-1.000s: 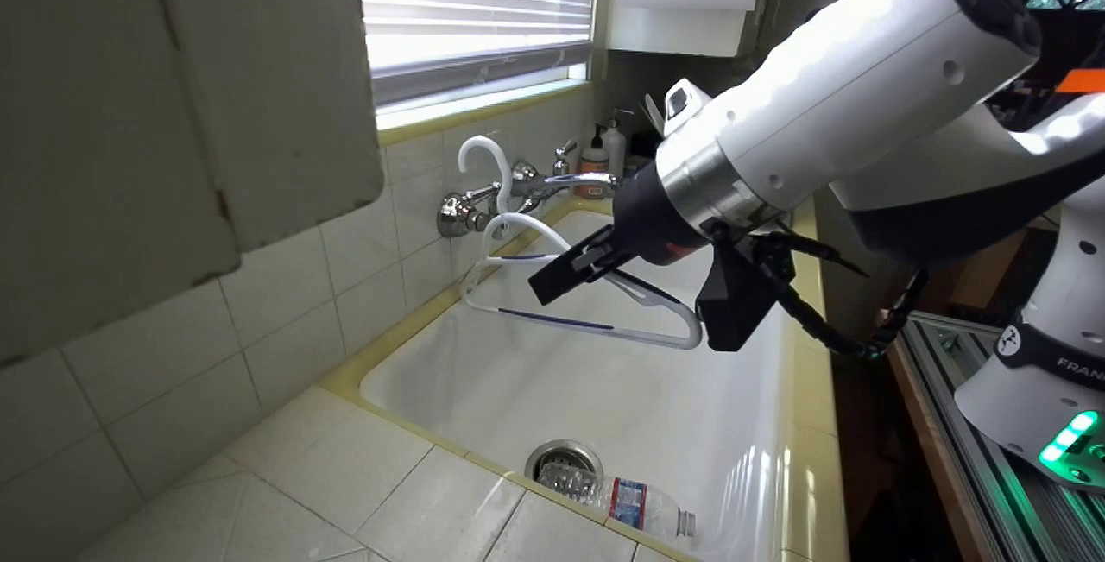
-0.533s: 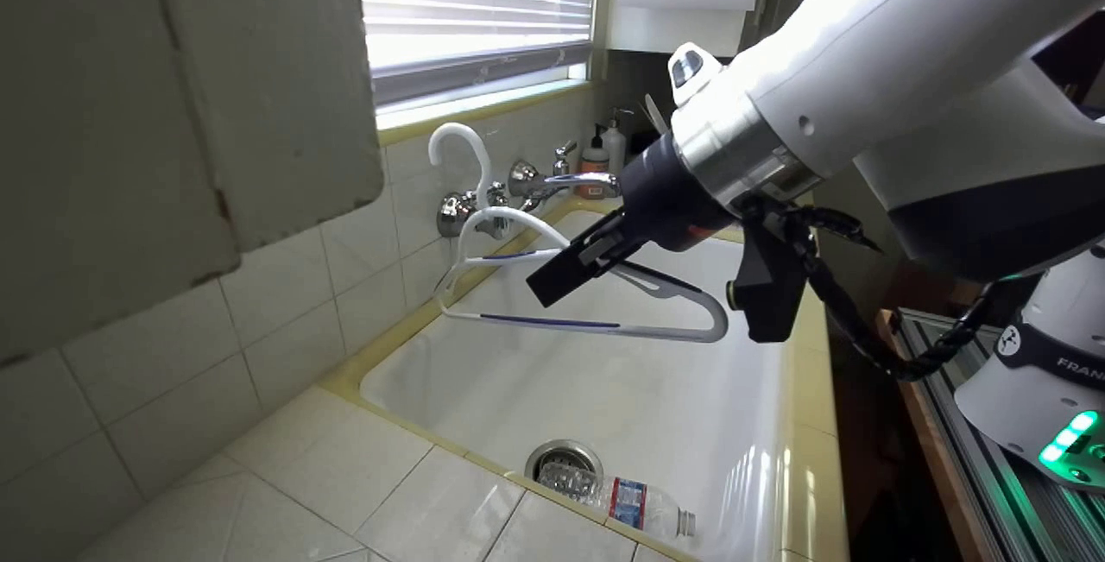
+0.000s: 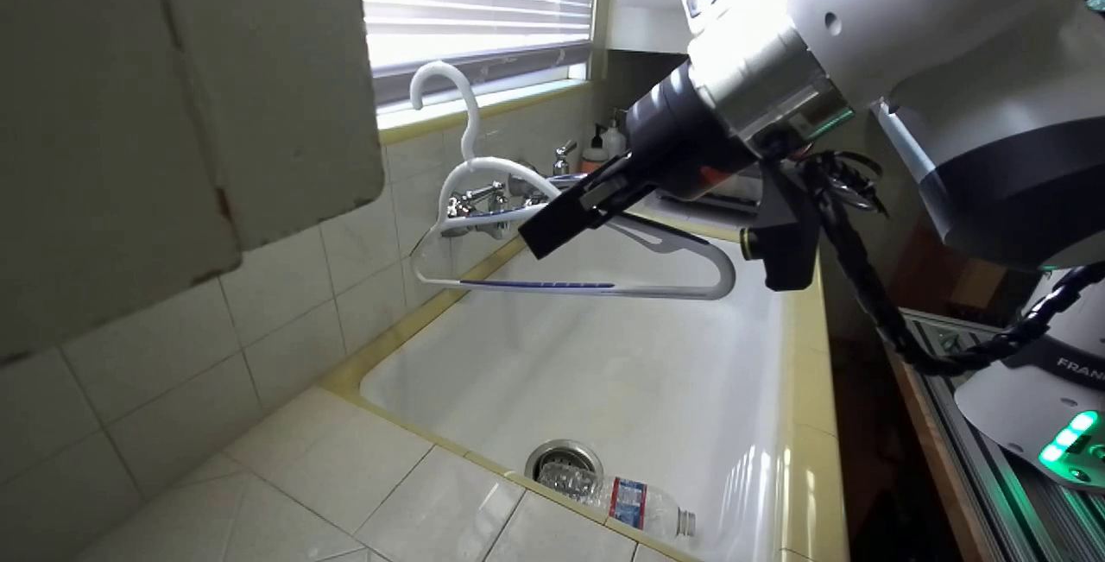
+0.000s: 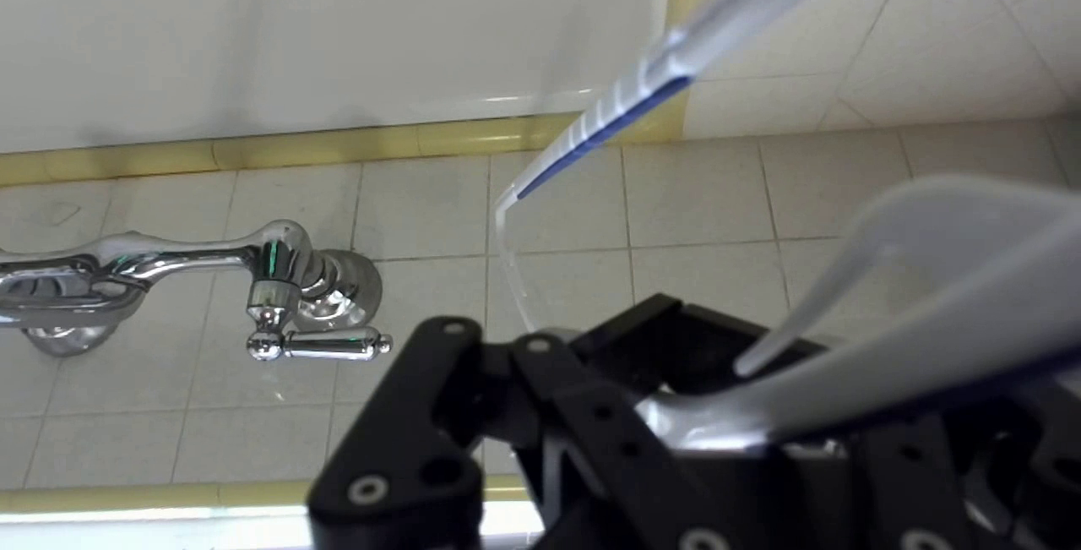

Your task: Take the hanger off the faucet and hang it on the side of the cabinet to the left above the sink

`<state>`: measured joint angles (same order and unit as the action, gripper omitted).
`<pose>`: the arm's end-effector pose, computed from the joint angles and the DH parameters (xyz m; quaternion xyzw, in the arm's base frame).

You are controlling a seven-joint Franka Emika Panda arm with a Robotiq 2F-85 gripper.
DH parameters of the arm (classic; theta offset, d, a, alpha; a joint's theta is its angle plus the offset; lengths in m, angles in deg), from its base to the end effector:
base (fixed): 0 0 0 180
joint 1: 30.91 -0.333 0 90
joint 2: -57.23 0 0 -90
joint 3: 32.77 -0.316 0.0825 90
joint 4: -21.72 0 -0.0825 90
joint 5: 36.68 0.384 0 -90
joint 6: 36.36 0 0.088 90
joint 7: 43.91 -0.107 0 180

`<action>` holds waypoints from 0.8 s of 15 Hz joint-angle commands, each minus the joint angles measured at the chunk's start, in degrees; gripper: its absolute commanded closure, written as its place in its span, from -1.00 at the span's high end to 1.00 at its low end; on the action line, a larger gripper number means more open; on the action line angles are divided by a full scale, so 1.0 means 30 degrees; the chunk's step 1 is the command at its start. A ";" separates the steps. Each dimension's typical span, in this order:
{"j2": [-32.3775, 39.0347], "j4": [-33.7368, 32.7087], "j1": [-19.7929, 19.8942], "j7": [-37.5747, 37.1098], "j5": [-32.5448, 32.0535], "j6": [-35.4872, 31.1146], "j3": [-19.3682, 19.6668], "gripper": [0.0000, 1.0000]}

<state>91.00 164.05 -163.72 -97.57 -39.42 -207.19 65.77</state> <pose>0.4080 0.3036 0.3820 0.9162 -0.0639 0.3952 0.0194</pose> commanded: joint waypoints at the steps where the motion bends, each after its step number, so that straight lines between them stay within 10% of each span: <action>1: 0.1273 0.0165 -0.0803 0.1975 0.2247 -0.0583 0.0638 -1.00; 12: 0.1032 -0.0544 -0.2193 0.7193 0.6047 -0.1830 0.2226 -1.00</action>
<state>94.49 162.55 -167.96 -80.92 -24.74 -212.17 70.49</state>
